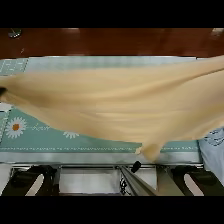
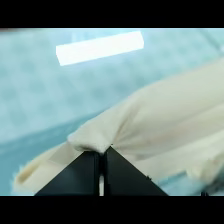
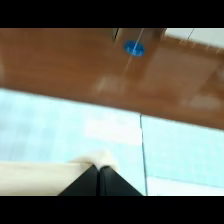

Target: Fold the shirts.

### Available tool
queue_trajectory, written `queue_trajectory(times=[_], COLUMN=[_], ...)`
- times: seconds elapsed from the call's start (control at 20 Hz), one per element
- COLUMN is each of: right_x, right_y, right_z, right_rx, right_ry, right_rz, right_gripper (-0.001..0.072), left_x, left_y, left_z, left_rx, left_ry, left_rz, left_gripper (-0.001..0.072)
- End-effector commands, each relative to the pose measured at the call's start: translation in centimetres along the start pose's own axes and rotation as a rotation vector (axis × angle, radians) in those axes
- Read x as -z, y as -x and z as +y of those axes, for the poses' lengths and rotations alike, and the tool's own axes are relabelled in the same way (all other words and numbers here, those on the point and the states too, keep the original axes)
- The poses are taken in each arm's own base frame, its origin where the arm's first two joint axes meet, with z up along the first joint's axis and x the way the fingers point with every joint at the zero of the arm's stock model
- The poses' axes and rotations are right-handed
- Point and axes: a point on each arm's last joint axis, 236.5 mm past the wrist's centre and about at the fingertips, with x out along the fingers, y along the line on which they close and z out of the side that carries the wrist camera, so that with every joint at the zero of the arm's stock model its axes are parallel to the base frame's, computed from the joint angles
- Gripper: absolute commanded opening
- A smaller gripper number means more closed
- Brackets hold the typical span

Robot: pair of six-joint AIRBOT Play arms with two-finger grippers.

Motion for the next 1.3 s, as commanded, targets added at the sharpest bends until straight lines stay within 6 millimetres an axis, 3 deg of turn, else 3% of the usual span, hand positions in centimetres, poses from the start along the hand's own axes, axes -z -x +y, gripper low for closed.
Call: queue_trajectory(times=[0.0,0.15,0.35,0.45,0.55,0.65,0.8,1.0,1.1,1.15,1.2,1.25], right_x=[4.8,9.1,13.1,14.0,14.9,15.8,17.7,21.8,22.8,22.5,22.0,21.1], right_y=[-7.0,-16.9,-28.5,-33.4,-37.0,-39.5,-41.6,-42.9,-42.9,-42.7,-42.4,-42.0], right_z=[2.3,6.1,8.1,9.8,11.0,11.8,12.9,13.9,14.2,14.2,14.0,13.6], right_rx=[-0.078,-0.190,-0.207,-0.232,-0.246,-0.252,-0.268,-0.282,-0.280,-0.281,-0.280,-0.274], right_ry=[0.028,0.033,0.034,-0.007,-0.054,-0.081,-0.117,-0.126,-0.156,-0.157,-0.156,-0.151], right_rz=[0.262,0.418,0.500,0.469,0.442,0.424,0.447,0.550,0.587,0.585,0.574,0.555], right_gripper=[0.0028,0.0028,0.0028,0.0029,0.0029,0.0029,0.0030,0.0029,0.0031,0.0099,0.0259,0.0380], left_x=[7.2,10.0,12.5,12.6,12.4,13.2,15.8,20.4,21.4,21.3,20.5,19.4], left_y=[-4.4,-9.6,-17.3,-20.9,-23.8,-26.5,-29.7,-32.0,-32.2,-32.1,-31.8,-31.3], left_z=[2.5,5.2,10.3,13.8,16.7,19.1,21.8,23.1,22.9,22.8,22.9,23.1], left_rx=[-0.017,-0.039,-0.115,-0.181,-0.236,-0.284,-0.340,-0.371,-0.367,-0.362,-0.356,-0.352], left_ry=[0.115,0.230,0.349,0.370,0.400,0.422,0.450,0.484,0.503,0.506,0.512,0.515], left_rz=[0.256,0.276,0.203,0.111,0.063,0.056,0.093,0.207,0.243,0.249,0.249,0.247], left_gripper=[0.0019,0.0020,0.0020,0.0020,0.0020,0.0020,0.0020,0.0020,0.0020,0.0022,0.0039,0.0121])
